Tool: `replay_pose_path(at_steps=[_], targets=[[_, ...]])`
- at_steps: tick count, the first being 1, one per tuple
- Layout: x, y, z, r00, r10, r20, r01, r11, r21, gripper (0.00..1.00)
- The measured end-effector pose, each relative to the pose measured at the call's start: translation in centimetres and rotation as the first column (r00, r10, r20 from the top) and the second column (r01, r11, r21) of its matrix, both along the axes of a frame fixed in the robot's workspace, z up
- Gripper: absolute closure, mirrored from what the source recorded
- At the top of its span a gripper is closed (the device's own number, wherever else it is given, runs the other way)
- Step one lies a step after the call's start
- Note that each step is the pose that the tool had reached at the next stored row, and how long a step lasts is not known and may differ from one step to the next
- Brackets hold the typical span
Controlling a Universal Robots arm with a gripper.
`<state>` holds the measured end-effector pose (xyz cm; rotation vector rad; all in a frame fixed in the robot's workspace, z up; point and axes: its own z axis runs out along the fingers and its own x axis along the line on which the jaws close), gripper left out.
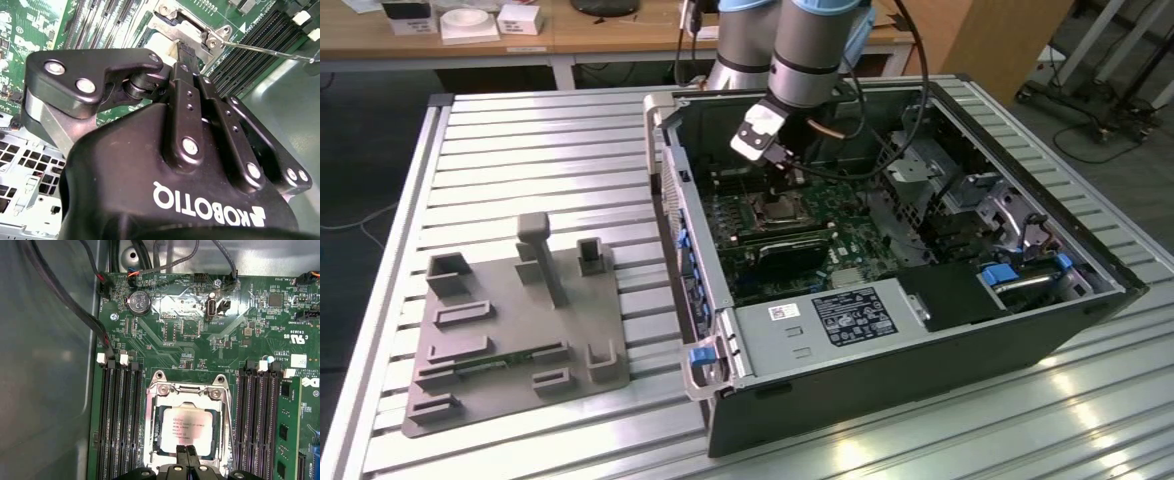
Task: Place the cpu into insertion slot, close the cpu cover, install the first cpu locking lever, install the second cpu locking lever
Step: 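Close the cpu cover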
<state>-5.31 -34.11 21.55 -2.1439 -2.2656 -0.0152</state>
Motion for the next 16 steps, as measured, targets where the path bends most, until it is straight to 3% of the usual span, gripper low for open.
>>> replay_pose_path(at_steps=[10,16], targets=[[-0.9,0.0,-0.13,1.0,0.001,0.0,-0.001,1.0,-0.0001,0.9],[-1.2,0.0,-0.83,1.0,0.001,0.0001,-0.001,1.0,0.0,0.9]])
